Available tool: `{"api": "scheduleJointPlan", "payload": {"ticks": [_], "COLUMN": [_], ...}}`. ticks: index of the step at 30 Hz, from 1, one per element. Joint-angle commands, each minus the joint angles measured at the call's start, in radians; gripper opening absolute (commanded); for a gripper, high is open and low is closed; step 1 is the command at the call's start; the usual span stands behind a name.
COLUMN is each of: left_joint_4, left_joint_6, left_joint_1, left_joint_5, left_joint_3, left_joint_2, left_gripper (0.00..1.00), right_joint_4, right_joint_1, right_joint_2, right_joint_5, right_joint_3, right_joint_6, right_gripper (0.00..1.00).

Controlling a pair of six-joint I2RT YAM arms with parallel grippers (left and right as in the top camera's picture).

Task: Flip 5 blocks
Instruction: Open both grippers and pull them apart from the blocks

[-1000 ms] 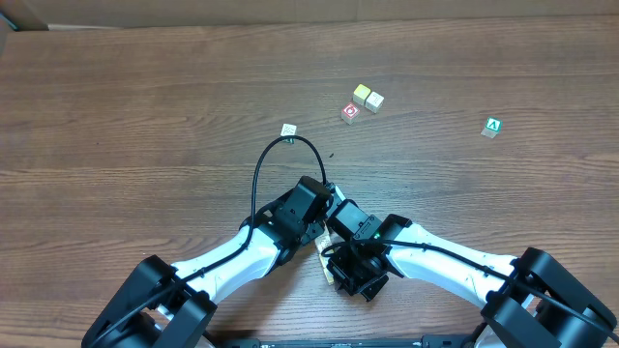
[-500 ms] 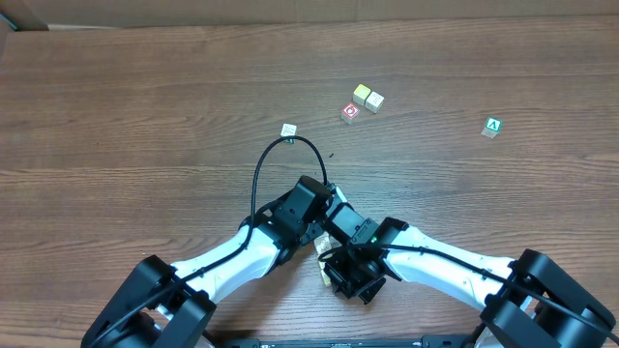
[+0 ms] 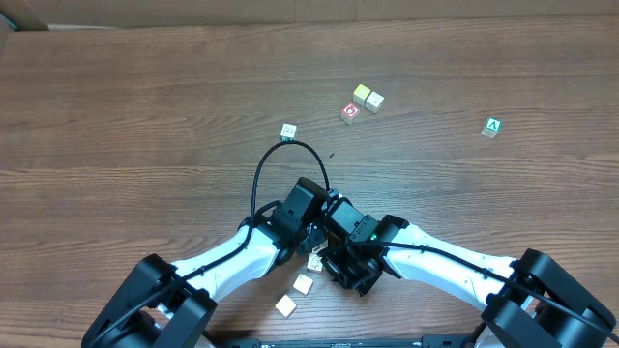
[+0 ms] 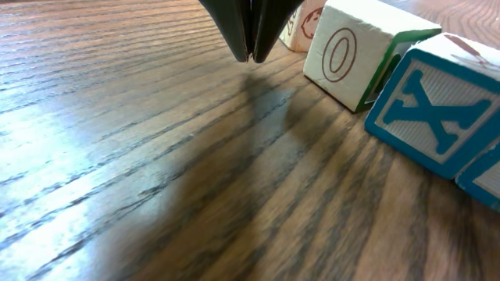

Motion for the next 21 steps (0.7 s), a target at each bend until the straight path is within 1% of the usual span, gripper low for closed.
{"api": "scheduleJointPlan", "payload": {"ticks": [1,5,9,18,21], "left_joint_4": [0.001,0.015,0.034,0.045,0.034], "left_joint_6": [0.022,0.016,-0.035,-0.093,-0.15], "left_joint_1": [0.012,0.023,0.052,0.12,0.13], "left_joint_5": [0.031,0.0,-0.05,-0.057,-0.083], "left_joint_3": [-0.011,-0.011,-0.011,-0.011,-0.011], "left_joint_2": [0.013,0.013,0.013,0.013,0.013], "left_gripper": [0.04,0.04,0.04,0.04,0.04], "right_joint_4": [-0.008,-0.023,-0.046,-0.058,-0.077], "right_joint_1": [-0.001,-0.001,-0.002,-0.003,-0.027], "right_joint_2": [-0.003,-0.003,-0.003,-0.003,-0.003], "right_joint_5": [0.03,0.037,0.06,0.085,0.105], "right_joint_3": [0.021,0.021,0.021,0.021,0.021], "right_joint_6": [0.01,0.009,0.005,-0.028,-0.059], "right_gripper": [0.04,0.04,0.04,0.04,0.04]}}
